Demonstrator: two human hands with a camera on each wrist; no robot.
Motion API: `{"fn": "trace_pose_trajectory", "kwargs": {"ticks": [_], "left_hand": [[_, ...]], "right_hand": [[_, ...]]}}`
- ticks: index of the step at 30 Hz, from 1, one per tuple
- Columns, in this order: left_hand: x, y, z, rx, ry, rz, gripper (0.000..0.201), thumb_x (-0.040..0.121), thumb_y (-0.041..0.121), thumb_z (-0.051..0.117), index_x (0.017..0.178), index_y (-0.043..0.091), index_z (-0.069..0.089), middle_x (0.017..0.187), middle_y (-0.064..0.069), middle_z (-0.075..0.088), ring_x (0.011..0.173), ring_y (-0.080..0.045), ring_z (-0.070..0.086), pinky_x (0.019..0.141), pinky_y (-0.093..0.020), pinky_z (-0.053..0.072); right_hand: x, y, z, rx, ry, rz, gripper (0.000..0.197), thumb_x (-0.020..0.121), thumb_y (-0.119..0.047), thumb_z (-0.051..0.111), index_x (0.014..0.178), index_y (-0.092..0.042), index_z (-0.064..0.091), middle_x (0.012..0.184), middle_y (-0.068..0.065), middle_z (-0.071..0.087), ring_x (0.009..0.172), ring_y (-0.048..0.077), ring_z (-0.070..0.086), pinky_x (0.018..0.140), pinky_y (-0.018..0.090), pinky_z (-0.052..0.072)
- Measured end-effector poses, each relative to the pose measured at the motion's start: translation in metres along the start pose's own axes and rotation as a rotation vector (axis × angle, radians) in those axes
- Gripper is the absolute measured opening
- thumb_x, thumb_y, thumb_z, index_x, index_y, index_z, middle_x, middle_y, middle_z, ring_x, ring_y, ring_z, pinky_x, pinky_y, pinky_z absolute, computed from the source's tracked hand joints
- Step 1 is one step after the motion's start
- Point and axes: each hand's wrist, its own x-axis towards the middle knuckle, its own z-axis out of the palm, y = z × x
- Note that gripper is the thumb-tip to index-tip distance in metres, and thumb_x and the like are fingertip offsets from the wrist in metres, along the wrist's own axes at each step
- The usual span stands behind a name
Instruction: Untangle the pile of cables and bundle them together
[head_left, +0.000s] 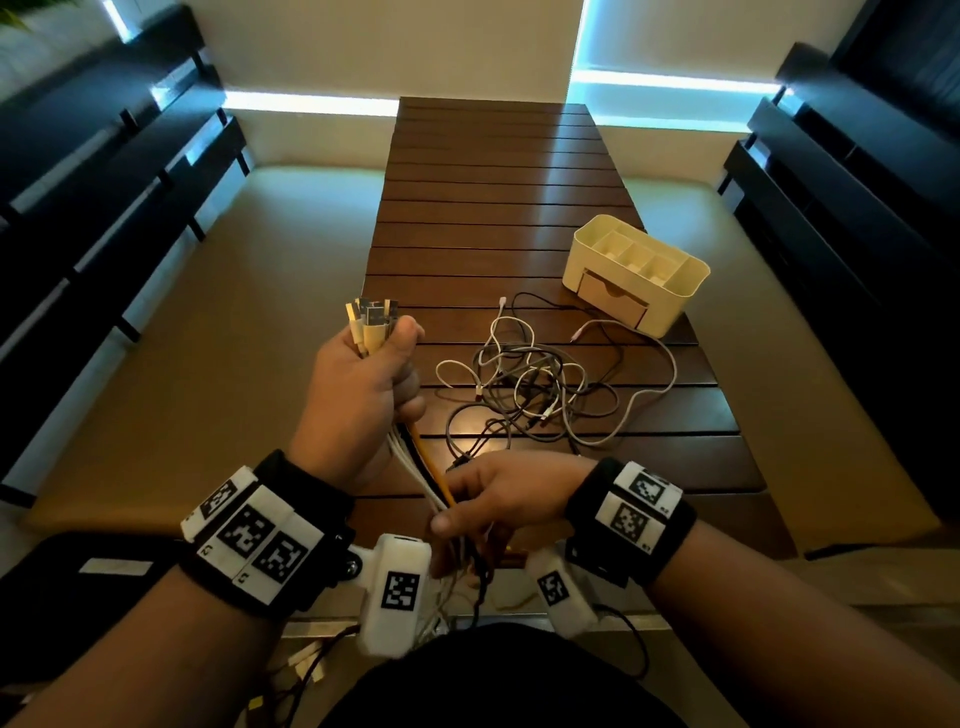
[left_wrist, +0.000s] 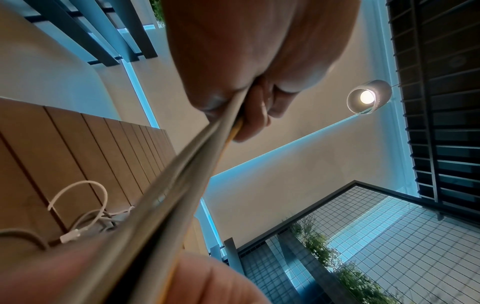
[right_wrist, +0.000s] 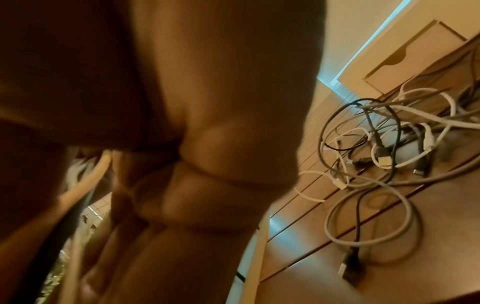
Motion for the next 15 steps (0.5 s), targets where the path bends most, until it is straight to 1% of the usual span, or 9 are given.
{"fn": "trace_pose_trajectory", "kwargs": {"ticks": [1,3,5,6,8,10,11,13,15], "left_hand": [[0.0,0.0,-0.002,0.001,0.006,-0.008,0.017,0.101,0.018,0.049,0.086,0.012,0.054,0.053,0.006,0.026,0.043,-0.008,0.021,0.04,-0.02,0.024],[0.0,0.0,-0.004,0.014,0.005,-0.017,0.016,0.101,0.018,0.049,0.087,0.012,0.054,0.055,0.004,0.025,0.043,-0.009,0.022,0.04,-0.021,0.025],[0.0,-0.001,-0.007,0.036,-0.004,-0.021,0.015,0.1,0.019,0.049,0.088,0.011,0.053,0.055,0.004,0.027,0.044,-0.009,0.023,0.041,-0.022,0.026],[0.0,-0.002,-0.008,0.045,-0.003,-0.024,0.014,0.1,0.019,0.05,0.089,0.011,0.053,0.055,0.005,0.027,0.044,-0.009,0.023,0.041,-0.022,0.026],[0.0,-0.003,-0.011,0.051,0.005,-0.026,0.014,0.099,0.019,0.05,0.089,0.01,0.052,0.054,0.005,0.028,0.044,-0.009,0.023,0.041,-0.022,0.027],[0.001,-0.005,-0.013,0.045,0.008,-0.027,0.013,0.097,0.021,0.052,0.089,0.01,0.051,0.053,0.006,0.028,0.042,-0.008,0.024,0.04,-0.021,0.027],[0.001,-0.005,-0.013,0.042,0.009,-0.029,0.014,0.094,0.023,0.053,0.09,0.009,0.051,0.053,0.006,0.029,0.042,-0.008,0.024,0.04,-0.021,0.028],[0.002,-0.006,-0.014,0.044,0.013,-0.036,0.019,0.089,0.027,0.056,0.091,0.009,0.052,0.053,0.006,0.03,0.042,-0.008,0.024,0.04,-0.021,0.028],[0.003,-0.007,-0.013,0.053,0.02,-0.036,0.018,0.089,0.026,0.056,0.091,0.009,0.052,0.054,0.006,0.03,0.043,-0.008,0.025,0.04,-0.021,0.028]], "right_hand": [[0.0,0.001,-0.004,-0.007,0.017,-0.013,0.016,0.097,-0.021,0.057,0.111,-0.013,0.058,0.101,0.002,0.07,0.091,0.019,0.067,0.084,0.04,0.053],[-0.001,0.003,-0.017,-0.094,0.117,-0.048,0.014,0.096,-0.017,0.06,0.11,-0.017,0.061,0.1,-0.003,0.071,0.089,0.012,0.068,0.086,0.037,0.054],[-0.003,0.006,-0.034,-0.229,0.306,-0.095,0.018,0.096,-0.022,0.062,0.113,-0.018,0.065,0.11,0.0,0.07,0.099,0.016,0.067,0.091,0.035,0.054],[-0.004,0.008,-0.044,-0.269,0.443,-0.11,0.019,0.095,-0.027,0.062,0.112,-0.02,0.067,0.111,-0.001,0.07,0.101,0.015,0.066,0.092,0.034,0.054],[-0.007,0.014,-0.064,-0.295,0.731,-0.123,0.016,0.094,-0.032,0.063,0.107,-0.025,0.069,0.105,-0.005,0.069,0.096,0.012,0.065,0.087,0.031,0.054],[-0.01,0.02,-0.086,-0.289,0.972,-0.123,0.008,0.094,-0.029,0.064,0.099,-0.026,0.069,0.098,-0.006,0.068,0.09,0.014,0.065,0.079,0.029,0.054],[-0.011,0.025,-0.097,-0.279,1.078,-0.121,0.005,0.093,-0.027,0.065,0.096,-0.026,0.068,0.096,-0.006,0.068,0.089,0.013,0.065,0.075,0.027,0.054],[-0.013,0.034,-0.119,-0.257,1.268,-0.104,0.004,0.093,-0.023,0.065,0.096,-0.024,0.068,0.096,-0.004,0.067,0.085,0.008,0.063,0.066,0.02,0.047],[-0.015,0.043,-0.135,-0.213,1.387,-0.083,0.006,0.093,-0.021,0.065,0.097,-0.021,0.069,0.098,-0.001,0.068,0.083,0.006,0.06,0.063,0.018,0.043]]}}
